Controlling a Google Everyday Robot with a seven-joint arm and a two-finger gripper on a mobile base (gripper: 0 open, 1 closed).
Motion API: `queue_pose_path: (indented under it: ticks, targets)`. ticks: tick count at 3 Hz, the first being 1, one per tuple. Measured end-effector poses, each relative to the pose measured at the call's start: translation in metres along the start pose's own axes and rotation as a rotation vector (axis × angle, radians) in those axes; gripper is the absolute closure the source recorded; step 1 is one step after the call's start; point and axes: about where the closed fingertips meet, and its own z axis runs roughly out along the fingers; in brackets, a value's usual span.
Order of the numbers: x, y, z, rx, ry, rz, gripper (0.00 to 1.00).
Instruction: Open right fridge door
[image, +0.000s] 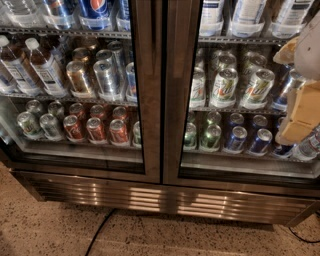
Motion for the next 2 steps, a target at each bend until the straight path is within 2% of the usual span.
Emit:
queue_pose_path:
  ticks: [2]
  targets:
    - [-0.002, -0.0002, -0.0011, 0.003, -0.007, -0.011, 0.0]
